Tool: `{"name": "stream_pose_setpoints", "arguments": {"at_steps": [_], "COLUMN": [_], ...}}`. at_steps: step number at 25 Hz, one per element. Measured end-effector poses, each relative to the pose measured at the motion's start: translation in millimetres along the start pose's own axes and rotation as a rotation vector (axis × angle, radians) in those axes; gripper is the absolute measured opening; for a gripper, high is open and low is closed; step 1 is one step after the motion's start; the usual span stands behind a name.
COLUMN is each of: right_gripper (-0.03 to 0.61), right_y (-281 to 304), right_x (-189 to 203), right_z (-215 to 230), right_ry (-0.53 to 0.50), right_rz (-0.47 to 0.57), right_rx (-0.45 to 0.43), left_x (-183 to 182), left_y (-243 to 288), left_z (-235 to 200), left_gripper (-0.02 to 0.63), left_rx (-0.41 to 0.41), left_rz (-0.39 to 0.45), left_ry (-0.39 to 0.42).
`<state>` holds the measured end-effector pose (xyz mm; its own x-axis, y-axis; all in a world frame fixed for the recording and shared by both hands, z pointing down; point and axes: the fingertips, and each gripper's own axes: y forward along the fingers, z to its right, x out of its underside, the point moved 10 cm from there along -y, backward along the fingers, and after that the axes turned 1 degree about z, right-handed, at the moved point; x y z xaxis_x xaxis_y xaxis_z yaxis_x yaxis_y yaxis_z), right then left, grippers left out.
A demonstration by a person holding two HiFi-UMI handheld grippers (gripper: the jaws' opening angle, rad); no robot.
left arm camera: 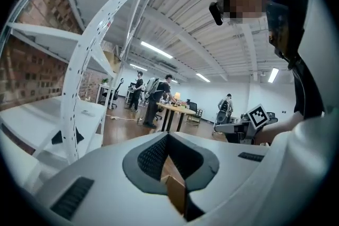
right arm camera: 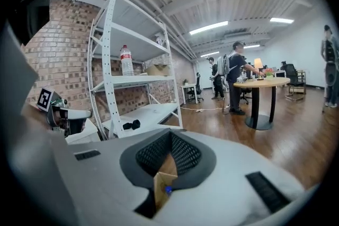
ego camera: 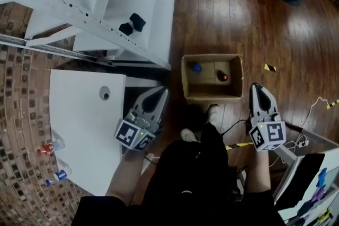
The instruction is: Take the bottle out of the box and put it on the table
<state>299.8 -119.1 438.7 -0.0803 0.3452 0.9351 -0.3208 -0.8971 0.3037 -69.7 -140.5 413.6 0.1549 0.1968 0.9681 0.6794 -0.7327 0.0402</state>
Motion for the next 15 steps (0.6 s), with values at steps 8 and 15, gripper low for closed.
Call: {"name": "stream_pose_setpoints", "arguments": {"at_steps": [8, 15], "right_gripper": [0.002, 0.002], "right_y": [95, 176], "right_x": [102, 227], "right_z": [23, 29], "right_ry": [-0.083, -0.244], "right_rz": [0.045, 0.130], "right_rx": [-0.095, -0.208], "left_x": [130, 301], "left_y": [26, 43], "left_z": [-53, -109], "left_gripper": [-0.003, -0.003], "left_rx": [-0.018, -0.006], "left_rz": [0.048, 0.121], "left_ry": [0.051, 0.082]}}
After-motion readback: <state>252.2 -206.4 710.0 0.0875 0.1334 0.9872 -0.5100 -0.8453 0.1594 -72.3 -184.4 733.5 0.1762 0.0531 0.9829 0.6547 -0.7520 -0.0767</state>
